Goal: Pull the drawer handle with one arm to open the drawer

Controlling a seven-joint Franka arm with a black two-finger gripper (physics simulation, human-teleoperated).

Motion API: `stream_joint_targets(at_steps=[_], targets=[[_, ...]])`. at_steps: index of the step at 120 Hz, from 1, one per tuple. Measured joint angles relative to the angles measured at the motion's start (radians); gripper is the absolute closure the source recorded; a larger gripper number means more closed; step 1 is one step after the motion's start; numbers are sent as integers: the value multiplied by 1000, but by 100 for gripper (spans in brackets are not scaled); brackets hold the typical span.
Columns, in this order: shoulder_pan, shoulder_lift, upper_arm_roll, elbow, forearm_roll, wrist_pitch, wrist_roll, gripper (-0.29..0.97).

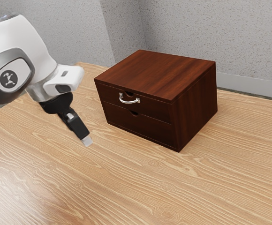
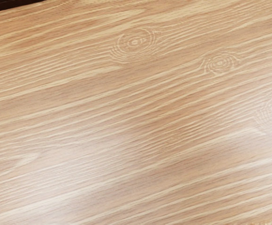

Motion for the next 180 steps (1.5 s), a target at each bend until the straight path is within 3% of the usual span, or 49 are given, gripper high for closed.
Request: stream_joint_targets(at_steps=[59, 62, 73, 84, 123, 180], targets=[[-32, -7, 13, -66, 125, 140, 609, 0], [-55, -5, 33, -65, 131, 146, 639, 0], [-288, 3, 250, -58, 164, 173, 740, 0], [-363, 38, 321, -39, 180, 213, 819, 0], [-375, 157, 338, 7, 79, 387, 936, 0], [-368, 256, 342, 62, 38, 475, 1004, 0]])
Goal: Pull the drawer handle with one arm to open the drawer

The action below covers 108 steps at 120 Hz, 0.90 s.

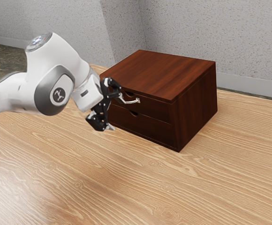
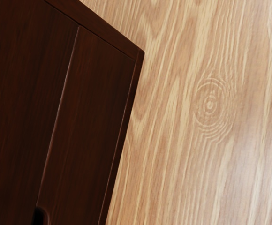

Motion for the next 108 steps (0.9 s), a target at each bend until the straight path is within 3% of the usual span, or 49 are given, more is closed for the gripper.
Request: stream_joint_targets(at_steps=[108], targets=[[65, 161, 14, 110, 5, 56, 44, -2]])
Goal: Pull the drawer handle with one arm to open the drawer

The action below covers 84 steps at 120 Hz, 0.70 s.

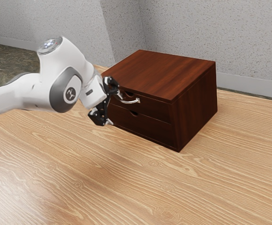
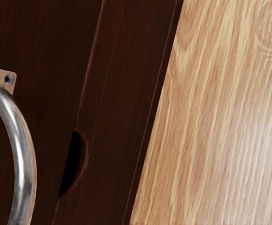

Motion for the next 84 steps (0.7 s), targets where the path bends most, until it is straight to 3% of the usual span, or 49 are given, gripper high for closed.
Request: stream_joint_targets(at_steps=[84], targets=[[2, 47, -10, 34, -4, 10, 10, 0]])
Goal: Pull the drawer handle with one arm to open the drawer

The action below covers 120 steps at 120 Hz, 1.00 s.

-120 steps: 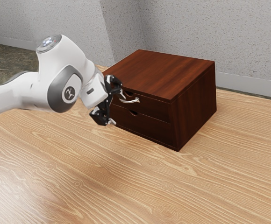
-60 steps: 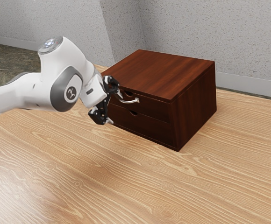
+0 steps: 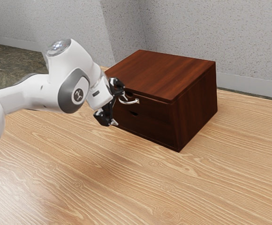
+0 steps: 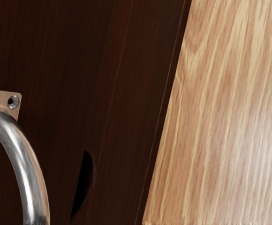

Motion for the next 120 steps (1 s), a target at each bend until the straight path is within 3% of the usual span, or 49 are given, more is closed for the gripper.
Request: stream_joint_targets(at_steps=[21, 60, 120], targets=[[2, -3, 0, 0, -2, 2, 1, 9], [-1, -36, 0, -22, -7, 2, 1, 41], [0, -129, 2, -123, -3, 3, -1, 54]])
